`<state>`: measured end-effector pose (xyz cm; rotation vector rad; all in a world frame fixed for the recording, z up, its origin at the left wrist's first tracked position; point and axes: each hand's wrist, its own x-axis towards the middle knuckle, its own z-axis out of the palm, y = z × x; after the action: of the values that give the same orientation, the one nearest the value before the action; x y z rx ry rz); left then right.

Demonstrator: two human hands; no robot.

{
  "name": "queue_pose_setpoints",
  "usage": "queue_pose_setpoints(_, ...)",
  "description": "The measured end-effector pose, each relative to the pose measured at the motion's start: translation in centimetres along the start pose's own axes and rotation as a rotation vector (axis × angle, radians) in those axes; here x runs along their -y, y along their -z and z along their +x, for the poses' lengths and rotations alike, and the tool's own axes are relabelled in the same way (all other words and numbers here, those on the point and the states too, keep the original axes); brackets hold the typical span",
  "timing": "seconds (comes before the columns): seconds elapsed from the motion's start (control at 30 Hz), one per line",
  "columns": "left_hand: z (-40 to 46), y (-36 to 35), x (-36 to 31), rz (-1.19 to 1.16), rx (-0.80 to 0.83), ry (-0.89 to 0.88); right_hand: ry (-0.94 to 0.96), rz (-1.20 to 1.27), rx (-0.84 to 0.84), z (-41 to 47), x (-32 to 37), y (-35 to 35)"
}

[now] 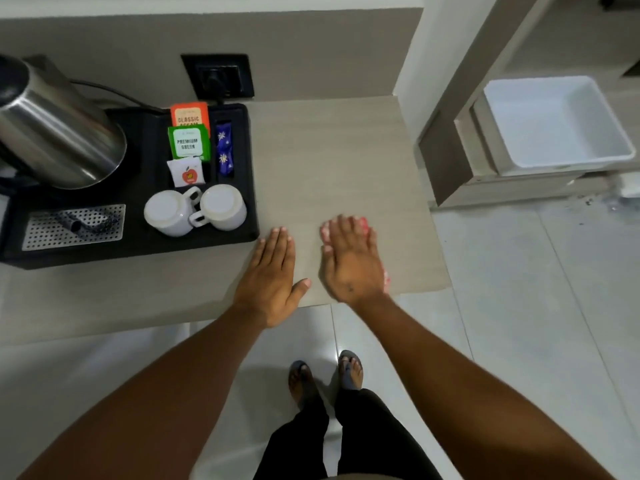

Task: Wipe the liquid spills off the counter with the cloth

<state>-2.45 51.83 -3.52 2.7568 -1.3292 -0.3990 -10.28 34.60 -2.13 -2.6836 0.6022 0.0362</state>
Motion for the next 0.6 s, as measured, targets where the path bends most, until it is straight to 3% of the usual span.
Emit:
queue_pose_setpoints(0.1,-0.1,0.2,-0.2,-0.022,-0.026,-0.004,0.076,-0.035,0.046,-2.7,-1.3,0.0)
queue_pose_setpoints(0.3,0.3,0.0,-0.2,0.056,0.046,0.034,-0.171,0.008,-0.044,-0.4,-9.4,4.1)
queue_pose_setpoints(0.43,0.8,0.0,0.0,0.069,0.035,0.012,-0.270,0.015,-0.094,4.4,-9.1,4.3)
queue_pose_setpoints(0.5,1.2,0.0,0.1,0.080,0.024,0.005,-0.230,0.021,-0.067,5.6,-7.0,3.7)
queue_pose_setpoints(0.6,1.5,-0.2,0.2,0.052,0.010,-0.004,-0.014,0.043,0.001,4.0,-3.5,1.9)
